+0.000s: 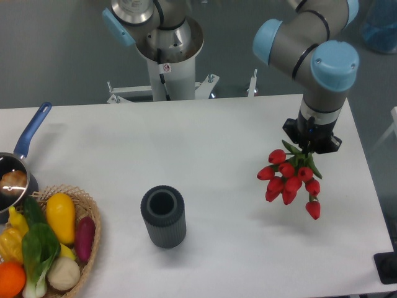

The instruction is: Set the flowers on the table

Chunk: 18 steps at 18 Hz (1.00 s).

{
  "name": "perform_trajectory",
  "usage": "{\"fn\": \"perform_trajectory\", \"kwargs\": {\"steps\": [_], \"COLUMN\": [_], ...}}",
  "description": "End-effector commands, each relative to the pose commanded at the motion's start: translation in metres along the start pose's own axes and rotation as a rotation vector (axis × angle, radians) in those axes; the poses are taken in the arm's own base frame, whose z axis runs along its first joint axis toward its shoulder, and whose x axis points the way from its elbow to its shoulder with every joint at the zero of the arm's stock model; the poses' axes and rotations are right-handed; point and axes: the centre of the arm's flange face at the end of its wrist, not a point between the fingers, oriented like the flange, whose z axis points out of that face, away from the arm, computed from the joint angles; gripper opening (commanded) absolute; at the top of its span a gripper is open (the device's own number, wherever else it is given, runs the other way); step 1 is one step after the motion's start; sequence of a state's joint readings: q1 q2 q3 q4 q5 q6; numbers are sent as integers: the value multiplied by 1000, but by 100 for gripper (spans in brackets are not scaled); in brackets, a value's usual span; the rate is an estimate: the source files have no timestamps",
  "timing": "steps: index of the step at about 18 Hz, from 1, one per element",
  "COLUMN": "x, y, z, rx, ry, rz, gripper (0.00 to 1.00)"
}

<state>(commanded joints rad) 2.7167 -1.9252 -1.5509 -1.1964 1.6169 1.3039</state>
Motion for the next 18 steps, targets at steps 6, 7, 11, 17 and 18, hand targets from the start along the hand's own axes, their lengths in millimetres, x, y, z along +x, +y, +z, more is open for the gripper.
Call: {"fn": "perform_trajectory", "kwargs": {"steps": [6, 7, 11, 17, 18], "x": [12, 12, 8, 4, 2], "y": [-5, -5, -2, -2, -2], "z": [7, 7, 3, 1, 4], "rx": [33, 30, 38, 50, 53], "ry": [31, 30, 17, -19, -30], "rz": [2, 2, -10, -4, -6], "gripper": [100, 100, 100, 100, 100]}}
